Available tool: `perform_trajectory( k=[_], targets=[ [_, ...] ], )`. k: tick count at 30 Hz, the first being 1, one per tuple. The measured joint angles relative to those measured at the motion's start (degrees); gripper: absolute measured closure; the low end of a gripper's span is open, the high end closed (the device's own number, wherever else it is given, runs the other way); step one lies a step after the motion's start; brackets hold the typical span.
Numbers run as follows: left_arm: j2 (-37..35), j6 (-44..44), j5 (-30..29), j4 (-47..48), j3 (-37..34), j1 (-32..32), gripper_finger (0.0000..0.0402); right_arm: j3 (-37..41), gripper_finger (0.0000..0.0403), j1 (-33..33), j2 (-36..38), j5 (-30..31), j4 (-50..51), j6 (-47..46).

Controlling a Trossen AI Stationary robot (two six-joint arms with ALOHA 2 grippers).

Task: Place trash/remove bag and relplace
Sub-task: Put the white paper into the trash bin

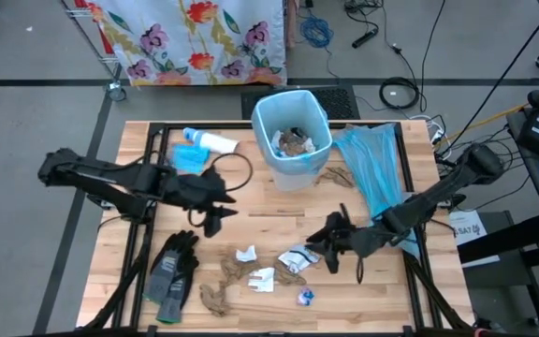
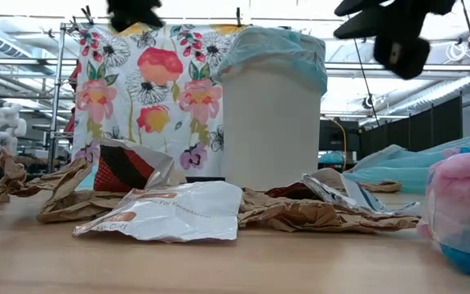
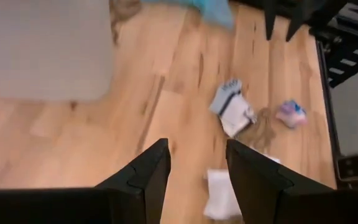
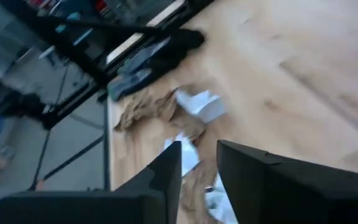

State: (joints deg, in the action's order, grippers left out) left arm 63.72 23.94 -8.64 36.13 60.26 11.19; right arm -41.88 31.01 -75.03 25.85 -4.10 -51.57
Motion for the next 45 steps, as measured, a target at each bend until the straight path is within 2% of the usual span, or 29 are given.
perform_trajectory(
  k=[5, 10, 14, 17, 20, 24, 27, 32, 38, 41, 45],
  targets=[
    [-5.6, 5.6, -0.3, -2.1, -7.5, 2.7, 0.0241, 0.0, 0.0261, -2.1, -5.6, -8.9, -4.1, 2.7],
    [-7.2, 8.9, -0.3, -2.2, -11.0, 4.7, 0.0241, -0.3, 0.0209, -3.5, -8.7, -13.4, -4.9, 7.3],
    [-7.2, 10.2, -0.3, -2.1, -11.4, 5.8, 0.0241, -2.8, 0.0173, -4.5, -11.5, -17.2, -4.8, 15.7],
    [-7.2, 10.2, -0.3, -2.3, -11.4, 5.9, 0.0241, -5.1, 0.0151, -4.8, -14.3, -17.4, -4.3, 26.7],
    [-7.0, 10.9, -0.5, -2.3, -11.4, 5.9, 0.0241, -7.8, 0.0137, -5.0, -16.8, -17.3, 0.1, 35.5],
    [-7.0, 13.1, -1.0, -2.2, -11.4, 5.9, 0.0241, -10.7, 0.0129, -5.2, -19.6, -17.4, 10.8, 40.5],
    [-6.9, 14.8, -2.4, -2.3, -11.4, 5.9, 0.0241, -11.9, 0.0129, -5.2, -21.0, -17.9, 15.1, 44.5],
    [-6.9, 14.8, -3.0, -3.4, -11.4, 5.9, 0.0241, -12.0, 0.0129, -5.3, -23.9, -18.3, 15.6, 49.0],
    [-6.3, 14.8, -3.0, -10.0, -11.4, 5.9, 0.0241, -12.0, 0.0139, -6.7, -28.1, -18.7, 14.7, 47.2],
    [-5.4, 14.8, -3.0, -13.6, -11.4, 5.9, 0.0241, -12.1, 0.0178, -7.4, -28.8, -18.8, 14.4, 44.2],
    [-4.1, 14.8, -3.0, -16.5, -11.3, 5.8, 0.0241, -12.1, 0.0278, -7.4, -28.5, -18.5, 14.5, 41.9]
  ],
)
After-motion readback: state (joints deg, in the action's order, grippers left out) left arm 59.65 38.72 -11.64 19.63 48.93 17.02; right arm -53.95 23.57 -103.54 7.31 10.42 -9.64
